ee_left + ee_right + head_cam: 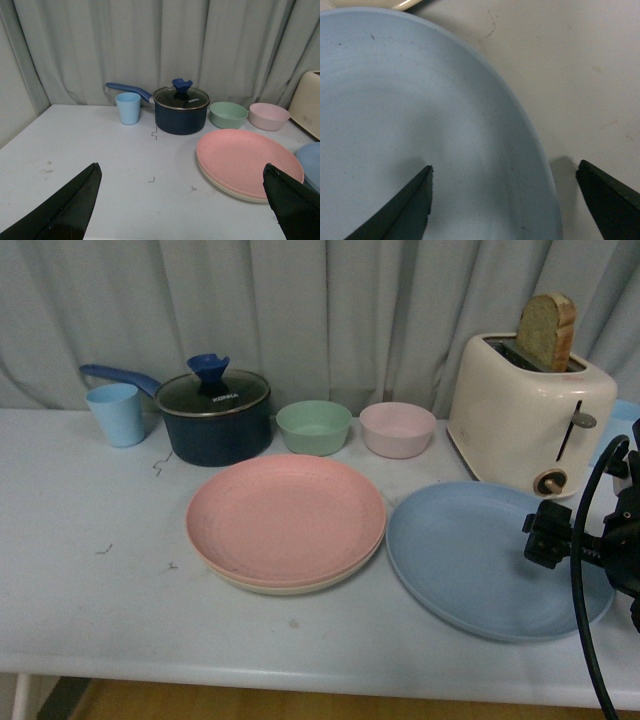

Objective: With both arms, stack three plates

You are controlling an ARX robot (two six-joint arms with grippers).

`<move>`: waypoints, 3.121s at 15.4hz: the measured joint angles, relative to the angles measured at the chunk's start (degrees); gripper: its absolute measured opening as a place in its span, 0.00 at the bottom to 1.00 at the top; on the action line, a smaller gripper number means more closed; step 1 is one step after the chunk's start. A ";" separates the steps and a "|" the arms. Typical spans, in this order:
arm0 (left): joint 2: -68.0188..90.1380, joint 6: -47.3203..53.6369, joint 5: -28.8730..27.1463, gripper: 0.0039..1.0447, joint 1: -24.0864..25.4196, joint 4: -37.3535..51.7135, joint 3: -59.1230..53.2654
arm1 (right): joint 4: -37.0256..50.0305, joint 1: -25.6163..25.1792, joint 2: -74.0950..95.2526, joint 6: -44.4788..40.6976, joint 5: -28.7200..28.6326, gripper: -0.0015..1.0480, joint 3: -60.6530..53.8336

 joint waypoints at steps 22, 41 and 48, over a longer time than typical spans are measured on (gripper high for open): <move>0.00 0.00 0.00 0.94 0.00 -0.02 0.00 | 5.40 6.32 -19.96 4.13 -11.47 0.03 -7.91; 0.00 0.00 0.00 0.94 0.00 -0.02 0.00 | -10.29 14.64 2.91 3.54 -10.91 0.77 17.99; 0.00 0.00 0.00 0.94 0.00 -0.02 0.00 | 0.74 12.55 -12.59 2.71 -13.03 0.94 6.25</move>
